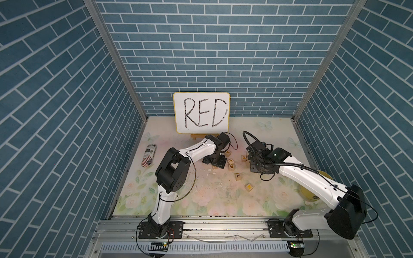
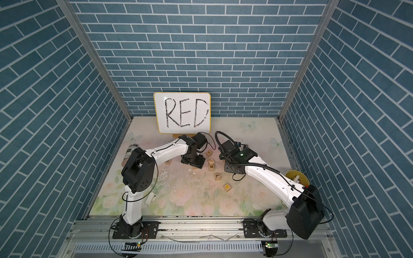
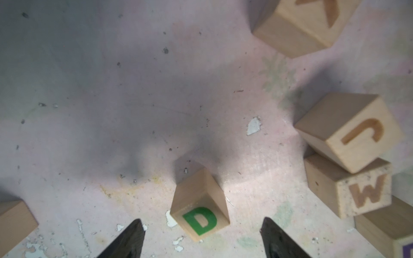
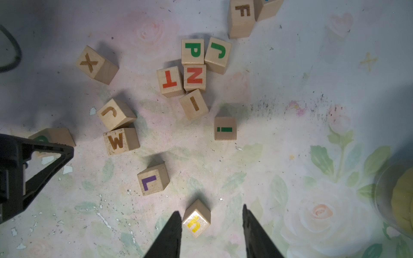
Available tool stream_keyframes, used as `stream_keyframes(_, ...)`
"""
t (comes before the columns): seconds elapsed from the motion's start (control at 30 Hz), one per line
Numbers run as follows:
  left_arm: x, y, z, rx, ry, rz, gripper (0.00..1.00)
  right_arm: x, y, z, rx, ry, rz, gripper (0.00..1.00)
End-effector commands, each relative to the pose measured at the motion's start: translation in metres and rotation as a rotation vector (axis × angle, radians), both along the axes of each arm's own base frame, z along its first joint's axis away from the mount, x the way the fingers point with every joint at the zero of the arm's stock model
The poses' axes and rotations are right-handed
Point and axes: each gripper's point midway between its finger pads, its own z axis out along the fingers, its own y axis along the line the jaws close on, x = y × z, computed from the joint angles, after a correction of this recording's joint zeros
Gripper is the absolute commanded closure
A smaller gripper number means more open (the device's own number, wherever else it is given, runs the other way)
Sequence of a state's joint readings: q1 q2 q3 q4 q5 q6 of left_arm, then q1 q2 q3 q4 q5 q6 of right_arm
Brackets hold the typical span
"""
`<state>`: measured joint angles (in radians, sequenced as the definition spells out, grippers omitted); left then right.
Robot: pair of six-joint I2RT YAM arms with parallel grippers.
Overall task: Assemble the uppercase word "red" with letter blocks
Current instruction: Pick up the letter block from the center of the board.
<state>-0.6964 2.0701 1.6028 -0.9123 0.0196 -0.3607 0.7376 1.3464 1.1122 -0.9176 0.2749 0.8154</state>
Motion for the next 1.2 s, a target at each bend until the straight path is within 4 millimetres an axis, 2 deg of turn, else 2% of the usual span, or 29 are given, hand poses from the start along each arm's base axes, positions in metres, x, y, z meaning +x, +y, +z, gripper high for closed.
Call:
stream_keyframes(0.0, 0.001, 0.003, -0.003, 0.023, 0.014, 0.008, 0.18, 0.0, -0.006, -0.003, -0.018, -0.008, -0.042, 0.54)
stream_keyframes(0.23, 0.009, 0.011, -0.005, 0.015, 0.026, 0.033, 0.2, 0.003, -0.004, -0.006, -0.035, -0.005, -0.029, 0.54)
stream_keyframes(0.43, 0.012, 0.009, -0.006, -0.001, 0.037, 0.038, 0.21, 0.007, -0.001, -0.009, -0.047, 0.003, -0.02, 0.54)
stream_keyframes(0.57, 0.012, 0.009, -0.012, 0.006, 0.055, 0.041, 0.26, 0.007, 0.0, -0.013, -0.052, 0.011, -0.017, 0.54)
stream_keyframes(0.77, 0.011, 0.012, -0.019, 0.021, 0.069, 0.047, 0.27, 0.008, 0.0, -0.015, -0.055, 0.013, -0.016, 0.54)
stream_keyframes(1.17, 0.009, 0.017, -0.016, 0.031, 0.06, 0.038, 0.43, 0.008, 0.002, -0.017, -0.052, 0.018, -0.013, 0.55)
